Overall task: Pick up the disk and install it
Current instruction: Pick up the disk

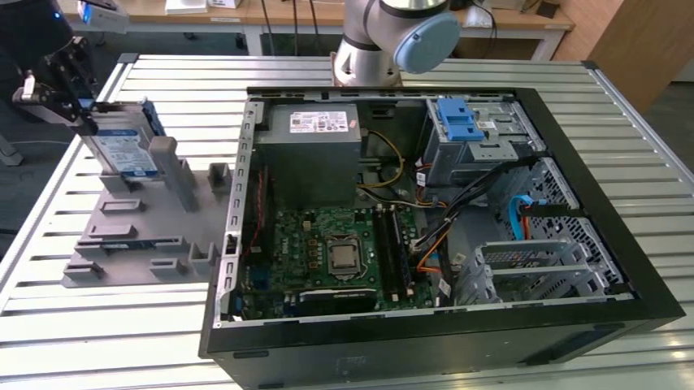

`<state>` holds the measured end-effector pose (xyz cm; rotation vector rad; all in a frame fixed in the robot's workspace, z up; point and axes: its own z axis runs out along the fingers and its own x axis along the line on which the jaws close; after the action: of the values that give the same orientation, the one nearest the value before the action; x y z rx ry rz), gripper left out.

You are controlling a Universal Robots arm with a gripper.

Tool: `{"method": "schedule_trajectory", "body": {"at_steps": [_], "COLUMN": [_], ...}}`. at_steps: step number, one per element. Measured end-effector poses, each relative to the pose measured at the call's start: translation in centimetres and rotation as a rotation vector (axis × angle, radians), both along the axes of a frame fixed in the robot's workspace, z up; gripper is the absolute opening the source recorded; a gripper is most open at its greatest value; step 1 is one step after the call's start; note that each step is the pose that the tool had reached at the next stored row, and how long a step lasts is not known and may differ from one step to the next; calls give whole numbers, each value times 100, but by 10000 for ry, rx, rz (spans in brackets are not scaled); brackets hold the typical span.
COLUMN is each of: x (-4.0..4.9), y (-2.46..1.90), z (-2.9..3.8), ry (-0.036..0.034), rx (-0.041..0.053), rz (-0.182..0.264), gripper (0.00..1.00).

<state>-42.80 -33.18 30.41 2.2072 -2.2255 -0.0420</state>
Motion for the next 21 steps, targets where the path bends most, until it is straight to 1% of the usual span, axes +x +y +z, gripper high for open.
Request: {"method": "schedule_trajectory", "body": {"at_steps": [11, 21], "x": [0, 0], "y": [0, 0], "z": [122, 136], "ry": [0, 1], "rx": [1, 0], "rz": [0, 0], "gripper": [36, 36]}}
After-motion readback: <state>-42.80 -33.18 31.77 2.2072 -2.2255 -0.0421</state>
